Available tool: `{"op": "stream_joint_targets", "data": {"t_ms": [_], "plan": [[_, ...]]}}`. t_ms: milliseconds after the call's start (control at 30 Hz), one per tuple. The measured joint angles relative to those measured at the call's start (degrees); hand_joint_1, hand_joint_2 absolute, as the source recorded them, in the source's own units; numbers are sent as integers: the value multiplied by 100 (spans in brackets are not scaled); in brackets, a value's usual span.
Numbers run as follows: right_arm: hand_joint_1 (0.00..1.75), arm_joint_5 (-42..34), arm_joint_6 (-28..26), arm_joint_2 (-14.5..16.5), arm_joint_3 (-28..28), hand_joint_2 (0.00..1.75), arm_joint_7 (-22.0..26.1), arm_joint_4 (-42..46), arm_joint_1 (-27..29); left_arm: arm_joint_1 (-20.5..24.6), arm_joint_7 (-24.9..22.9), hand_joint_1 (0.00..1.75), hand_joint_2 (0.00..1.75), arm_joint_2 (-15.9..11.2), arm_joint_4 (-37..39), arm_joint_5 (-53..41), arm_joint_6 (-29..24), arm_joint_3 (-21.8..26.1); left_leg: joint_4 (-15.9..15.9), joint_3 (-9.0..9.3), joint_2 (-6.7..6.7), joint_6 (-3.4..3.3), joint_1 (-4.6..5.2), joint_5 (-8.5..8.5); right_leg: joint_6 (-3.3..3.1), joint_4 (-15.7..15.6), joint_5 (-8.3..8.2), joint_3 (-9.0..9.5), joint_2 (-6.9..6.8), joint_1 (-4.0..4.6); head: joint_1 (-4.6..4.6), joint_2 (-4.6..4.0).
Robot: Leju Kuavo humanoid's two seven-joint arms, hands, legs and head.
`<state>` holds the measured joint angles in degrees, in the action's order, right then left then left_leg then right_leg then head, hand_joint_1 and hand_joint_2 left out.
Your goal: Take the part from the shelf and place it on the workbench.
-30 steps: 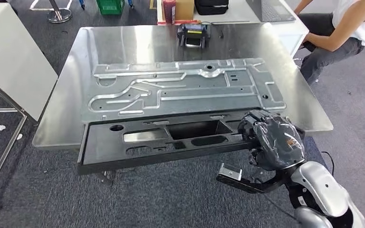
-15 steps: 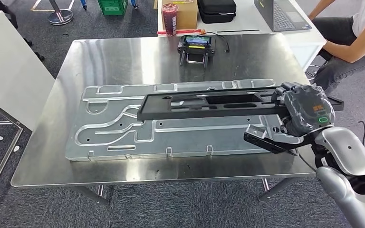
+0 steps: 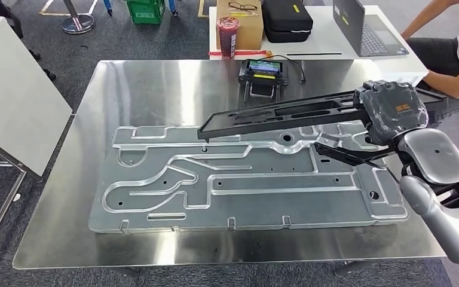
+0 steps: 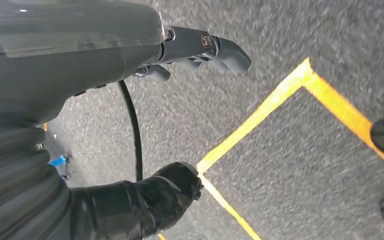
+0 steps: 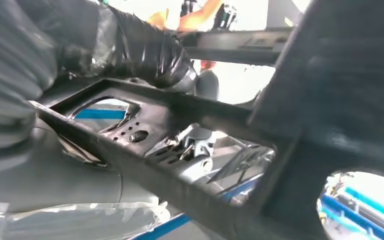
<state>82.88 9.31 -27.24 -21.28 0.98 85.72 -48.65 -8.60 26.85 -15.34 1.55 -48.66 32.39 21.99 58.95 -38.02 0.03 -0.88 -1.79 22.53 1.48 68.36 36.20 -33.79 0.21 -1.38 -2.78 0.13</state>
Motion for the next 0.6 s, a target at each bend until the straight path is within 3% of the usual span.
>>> {"op": "stream_joint_targets", "data": {"t_ms": [33,67,100,133,200,267,400,600], "plan": [[175,4,-1,11,-33,175,-17,-35,9,4,4,0,175,-3,0,-8,0,0,1,20,-5,-23,17,24,0,366,108,-239,-1,6,1,0],[175,8,-2,19,-67,175,-31,-70,32,6,7,0,175,-4,0,-15,0,0,2,44,-12,-38,34,51,-7,598,116,-429,-1,12,2,0],[175,11,-3,23,-104,175,-41,-100,56,4,10,0,175,-4,0,-19,0,0,4,74,-21,-45,52,80,-25,632,5,-530,-1,19,1,0],[175,14,-3,26,-138,175,-47,-126,75,0,11,0,175,-4,0,-24,0,0,4,114,-29,-46,68,110,-57,439,-220,-521,-1,31,2,0],[175,15,-5,27,-193,175,-49,-165,86,-4,15,0,175,-4,0,-31,1,0,6,191,-45,-37,96,168,-159,-292,-749,-307,-4,83,0,0],[175,15,-8,32,-219,175,-51,-191,77,0,17,0,175,-6,0,-35,2,0,19,217,-59,-18,120,209,-221,-803,-990,-134,-15,129,-2,0],[175,15,-8,40,-275,175,-62,-225,71,-11,16,0,175,-20,0,-36,4,0,20,218,-53,-27,117,236,-169,-908,-988,-102,-6,145,-8,0],[175,15,-8,44,-307,175,-61,-246,75,-9,17,0,175,-35,0,-37,6,0,-29,247,-49,-3,114,221,-192,-906,-977,-103,5,151,-9,0]]}}
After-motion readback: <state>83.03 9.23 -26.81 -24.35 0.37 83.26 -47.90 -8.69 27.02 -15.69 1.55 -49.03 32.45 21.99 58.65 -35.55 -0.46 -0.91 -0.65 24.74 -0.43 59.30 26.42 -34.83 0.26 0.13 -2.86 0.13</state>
